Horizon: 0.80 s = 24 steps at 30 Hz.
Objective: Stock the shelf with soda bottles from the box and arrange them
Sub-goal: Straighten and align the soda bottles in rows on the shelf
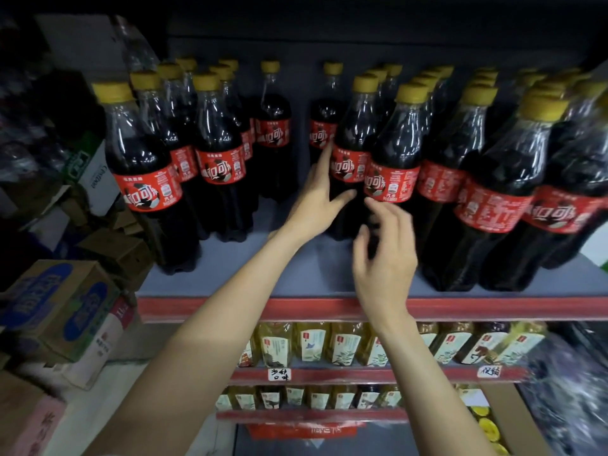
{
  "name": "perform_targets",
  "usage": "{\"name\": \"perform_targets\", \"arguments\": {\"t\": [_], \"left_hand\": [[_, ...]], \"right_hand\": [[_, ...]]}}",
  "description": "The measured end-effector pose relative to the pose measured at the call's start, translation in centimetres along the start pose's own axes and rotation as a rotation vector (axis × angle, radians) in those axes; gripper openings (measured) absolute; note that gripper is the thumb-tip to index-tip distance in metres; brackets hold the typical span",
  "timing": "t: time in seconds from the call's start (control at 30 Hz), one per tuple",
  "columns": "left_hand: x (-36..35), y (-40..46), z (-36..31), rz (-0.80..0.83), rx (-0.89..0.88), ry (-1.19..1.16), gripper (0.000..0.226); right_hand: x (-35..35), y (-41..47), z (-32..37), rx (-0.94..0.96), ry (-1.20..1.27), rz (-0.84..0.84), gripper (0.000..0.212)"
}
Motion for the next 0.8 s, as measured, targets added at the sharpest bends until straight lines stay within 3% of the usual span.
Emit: {"name": "perform_targets", "arguments": {"t": [0.2, 0.27, 0.47, 0.67, 0.8], "left_hand": [[2.5, -7.5, -2.0, -0.31, 0.029, 0.115, 0.088], [3.7, -9.9, -2.6, -0.386, 0.034, 0.126, 0.087], [6.5, -13.9, -3.1, -0.502, 0.104, 0.365, 0.091], [7.9, -16.2, -3.3, -0.671, 0.123, 1.053, 0.073], [9.2, -16.7, -2.4, -0.724, 0.141, 1.148, 0.069]], "right_hand": [[-2.1, 1.6, 2.1, -0.06, 0.266, 0.426, 0.086], [-2.6, 1.9, 2.9, -0.04, 0.375, 0.489, 0.095], [-5.3, 2.5, 5.6, 0.078, 0.375, 0.61, 0.102], [-7.1, 2.3, 7.1, 0.106, 0.422, 0.601, 0.101], [-8.0, 2.6, 7.9, 0.101, 0.457, 0.621, 0.099]]}}
Point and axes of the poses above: each hand's wrist, its own y-axis towards the middle knuckle, its own x-axis out of the back of the hand, z = x × y, the point moved 2 cm from there along y, towards the middle knuckle, and after that the axes turned 13 degrees about z, right-handed, at the moved point
